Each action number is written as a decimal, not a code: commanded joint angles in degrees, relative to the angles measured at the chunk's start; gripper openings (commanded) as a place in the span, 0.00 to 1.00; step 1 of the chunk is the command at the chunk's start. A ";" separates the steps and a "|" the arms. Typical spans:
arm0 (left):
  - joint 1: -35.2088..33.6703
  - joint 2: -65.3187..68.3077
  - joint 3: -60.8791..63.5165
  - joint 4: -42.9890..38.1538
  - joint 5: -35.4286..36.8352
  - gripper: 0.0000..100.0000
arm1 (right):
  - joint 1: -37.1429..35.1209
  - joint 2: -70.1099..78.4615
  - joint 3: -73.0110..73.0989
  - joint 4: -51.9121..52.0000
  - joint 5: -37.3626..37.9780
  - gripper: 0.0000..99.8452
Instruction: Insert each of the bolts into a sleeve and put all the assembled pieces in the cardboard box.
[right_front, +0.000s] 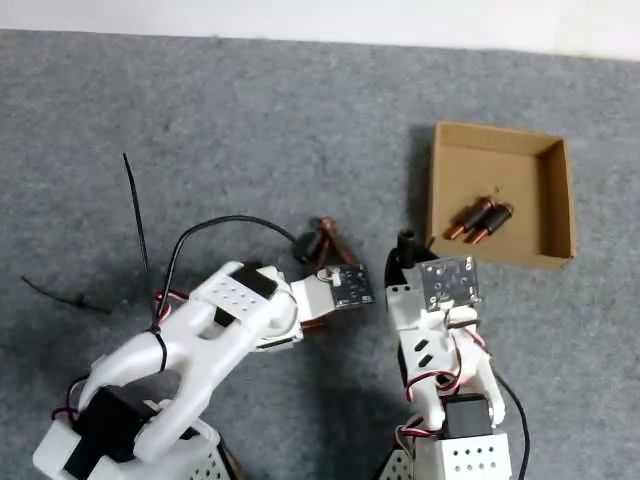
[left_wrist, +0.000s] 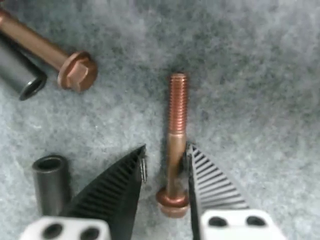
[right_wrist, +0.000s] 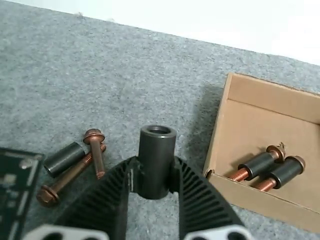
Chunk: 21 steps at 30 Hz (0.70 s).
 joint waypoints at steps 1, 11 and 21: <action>-0.75 0.66 -2.24 0.44 -0.35 0.12 | 0.66 -0.92 2.42 -1.89 0.53 0.00; -0.84 0.57 -3.82 5.10 -0.62 0.01 | 0.66 -0.92 2.59 -1.89 0.53 0.00; -14.46 0.75 -16.22 21.19 -21.80 0.01 | 0.66 -0.92 2.59 -1.89 1.76 0.00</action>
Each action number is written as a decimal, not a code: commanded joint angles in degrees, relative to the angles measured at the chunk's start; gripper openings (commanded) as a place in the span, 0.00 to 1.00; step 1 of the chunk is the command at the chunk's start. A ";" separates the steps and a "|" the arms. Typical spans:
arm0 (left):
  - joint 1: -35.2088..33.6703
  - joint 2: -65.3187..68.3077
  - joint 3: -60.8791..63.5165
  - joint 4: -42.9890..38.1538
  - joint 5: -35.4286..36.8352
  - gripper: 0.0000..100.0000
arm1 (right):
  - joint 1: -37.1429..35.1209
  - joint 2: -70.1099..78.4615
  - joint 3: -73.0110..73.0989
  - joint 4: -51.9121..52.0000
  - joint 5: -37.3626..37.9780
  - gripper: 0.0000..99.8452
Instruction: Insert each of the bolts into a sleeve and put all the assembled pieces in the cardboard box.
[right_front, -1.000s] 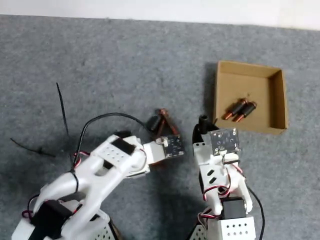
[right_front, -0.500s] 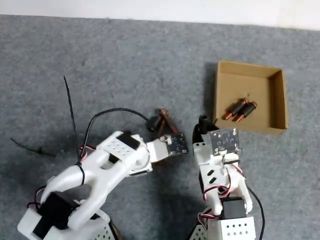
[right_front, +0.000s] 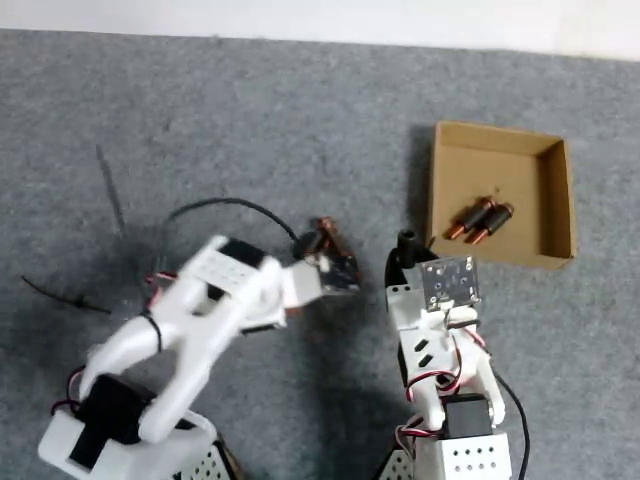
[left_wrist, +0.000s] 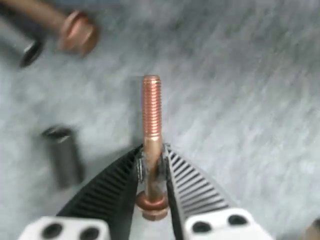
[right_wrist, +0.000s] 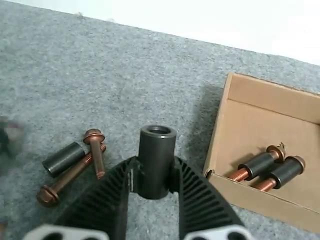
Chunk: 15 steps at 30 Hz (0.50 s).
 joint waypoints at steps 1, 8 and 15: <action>-9.63 0.13 -8.48 8.79 -16.62 0.01 | 0.66 -0.92 2.51 -1.89 2.37 0.00; -22.90 0.40 -13.93 21.01 -42.55 0.01 | 0.66 -0.92 2.51 -1.89 2.55 0.00; -32.40 0.48 -13.76 16.18 -51.87 0.01 | 0.66 -0.92 2.59 -1.89 2.64 0.00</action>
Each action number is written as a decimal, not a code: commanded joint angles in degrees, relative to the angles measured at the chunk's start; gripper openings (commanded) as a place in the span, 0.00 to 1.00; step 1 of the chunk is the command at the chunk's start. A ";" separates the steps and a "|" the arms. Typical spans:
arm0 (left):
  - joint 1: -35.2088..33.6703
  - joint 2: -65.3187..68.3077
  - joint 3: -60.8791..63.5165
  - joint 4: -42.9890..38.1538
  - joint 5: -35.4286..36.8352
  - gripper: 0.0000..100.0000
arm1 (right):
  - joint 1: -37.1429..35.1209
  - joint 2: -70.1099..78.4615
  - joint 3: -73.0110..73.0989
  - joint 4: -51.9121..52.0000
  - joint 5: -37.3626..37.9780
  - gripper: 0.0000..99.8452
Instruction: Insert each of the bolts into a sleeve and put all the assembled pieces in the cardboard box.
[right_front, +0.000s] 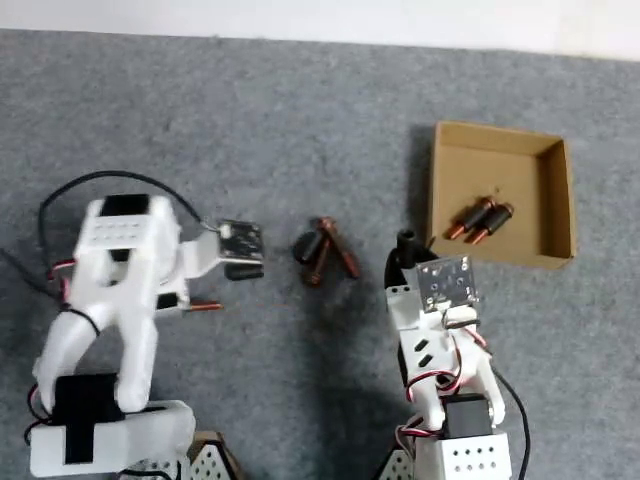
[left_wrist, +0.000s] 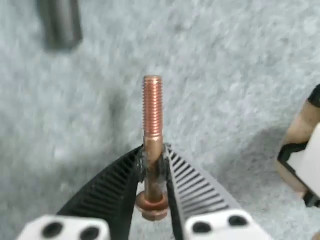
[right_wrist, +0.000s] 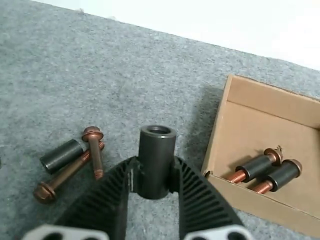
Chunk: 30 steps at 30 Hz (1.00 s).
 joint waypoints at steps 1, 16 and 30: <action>-4.97 -0.04 -2.86 -3.78 -23.03 0.01 | 0.66 -0.92 2.59 -1.89 0.70 0.00; -5.14 20.79 -14.11 -16.62 5.45 0.23 | 0.66 -0.92 2.77 -1.98 0.88 0.00; -5.14 26.42 -41.01 -0.44 71.47 0.27 | 0.66 -0.92 2.95 -3.38 0.88 0.00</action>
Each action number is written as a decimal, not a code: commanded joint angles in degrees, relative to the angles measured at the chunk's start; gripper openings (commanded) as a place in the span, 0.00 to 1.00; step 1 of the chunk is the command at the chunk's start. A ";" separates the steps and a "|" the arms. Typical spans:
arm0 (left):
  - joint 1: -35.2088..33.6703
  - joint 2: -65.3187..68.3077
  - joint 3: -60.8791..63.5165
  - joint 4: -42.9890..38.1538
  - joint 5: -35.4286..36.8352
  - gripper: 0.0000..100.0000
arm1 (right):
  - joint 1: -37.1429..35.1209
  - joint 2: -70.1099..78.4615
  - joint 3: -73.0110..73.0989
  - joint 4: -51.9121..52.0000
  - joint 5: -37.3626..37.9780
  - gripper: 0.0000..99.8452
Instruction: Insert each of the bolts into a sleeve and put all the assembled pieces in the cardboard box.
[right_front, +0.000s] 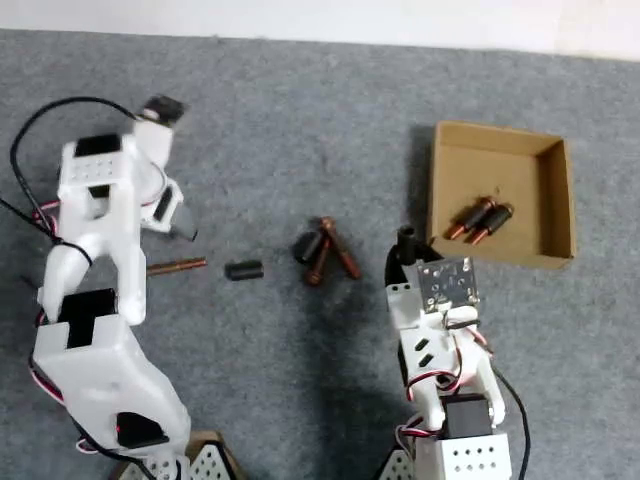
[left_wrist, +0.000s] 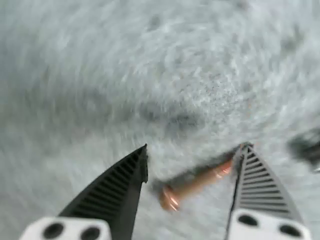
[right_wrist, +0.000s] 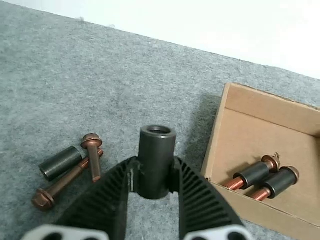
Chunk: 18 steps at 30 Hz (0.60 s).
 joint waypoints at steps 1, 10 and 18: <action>0.04 -0.84 -8.13 11.87 21.54 0.27 | 0.66 -0.92 2.95 -1.71 0.70 0.00; -6.73 -0.04 -9.01 26.99 50.64 0.27 | 0.66 -0.92 2.95 -1.71 0.70 0.00; -7.78 0.31 -9.10 25.67 48.26 0.27 | 0.66 -0.92 2.95 -1.71 0.70 0.00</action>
